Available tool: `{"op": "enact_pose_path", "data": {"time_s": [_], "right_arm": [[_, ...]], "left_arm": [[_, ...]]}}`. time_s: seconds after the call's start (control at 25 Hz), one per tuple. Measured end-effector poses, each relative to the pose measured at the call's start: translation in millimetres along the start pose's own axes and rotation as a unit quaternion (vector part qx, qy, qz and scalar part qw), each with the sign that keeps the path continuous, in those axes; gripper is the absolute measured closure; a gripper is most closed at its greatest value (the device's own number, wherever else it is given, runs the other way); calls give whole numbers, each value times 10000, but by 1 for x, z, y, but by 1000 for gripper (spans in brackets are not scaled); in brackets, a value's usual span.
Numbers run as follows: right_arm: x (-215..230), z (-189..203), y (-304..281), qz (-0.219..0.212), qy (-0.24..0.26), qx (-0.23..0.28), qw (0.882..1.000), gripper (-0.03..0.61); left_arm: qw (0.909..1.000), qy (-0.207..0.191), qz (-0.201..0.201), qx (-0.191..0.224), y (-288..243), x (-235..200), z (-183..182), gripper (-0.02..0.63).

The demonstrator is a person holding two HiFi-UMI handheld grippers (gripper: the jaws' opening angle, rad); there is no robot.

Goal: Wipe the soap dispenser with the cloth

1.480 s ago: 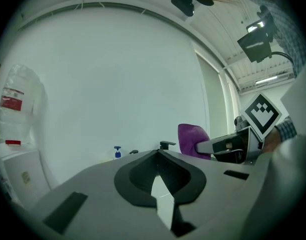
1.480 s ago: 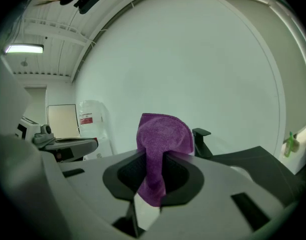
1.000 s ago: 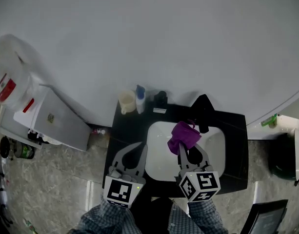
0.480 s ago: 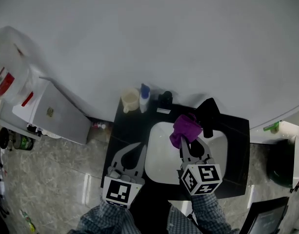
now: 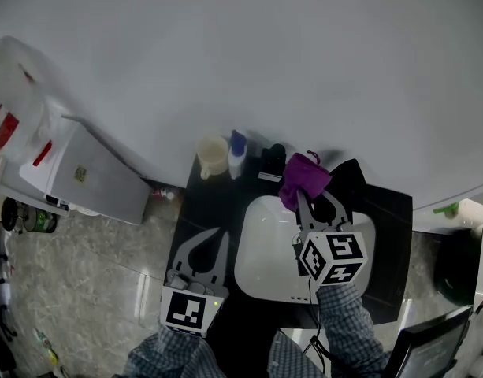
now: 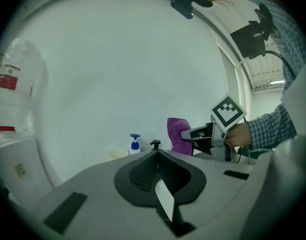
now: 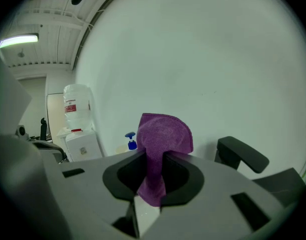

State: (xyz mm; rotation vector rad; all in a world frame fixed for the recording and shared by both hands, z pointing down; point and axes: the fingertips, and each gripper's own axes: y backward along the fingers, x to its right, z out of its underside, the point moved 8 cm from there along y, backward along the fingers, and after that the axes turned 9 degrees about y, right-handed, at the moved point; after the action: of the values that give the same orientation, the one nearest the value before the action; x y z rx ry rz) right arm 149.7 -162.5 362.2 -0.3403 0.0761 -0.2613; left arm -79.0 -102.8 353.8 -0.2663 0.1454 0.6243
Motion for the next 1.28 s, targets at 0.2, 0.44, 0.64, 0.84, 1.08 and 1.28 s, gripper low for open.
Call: {"op": "enact_pose_path", "data": {"time_s": [0.2,0.44,0.64,0.84,1.08,1.28], "right_arm": [[5,-3,-31,-41,181,-45,9998,503],[13,-2,-57,-84,57,-117,9999,505],[17,8,-82,-154,-74,-283,9995,505],[23,22,-94,-67,-180,-518,9985,505],[34,43,-105,109,-257,-825,9962,505],[41,56,-111,250,-384,-916,9947,503]], "left_arm": [[9999,-25,41,-133,-10,-2,8,612],[9999,-21,74,-136,-23,-4,5,612],[9999,58,-38,-155,-30,-12,6,612],[9995,124,-108,-255,-31,-15,14,612],[9991,189,-166,-342,-30,-15,22,612],[9988,227,-193,-379,-30,-15,25,612]]}}
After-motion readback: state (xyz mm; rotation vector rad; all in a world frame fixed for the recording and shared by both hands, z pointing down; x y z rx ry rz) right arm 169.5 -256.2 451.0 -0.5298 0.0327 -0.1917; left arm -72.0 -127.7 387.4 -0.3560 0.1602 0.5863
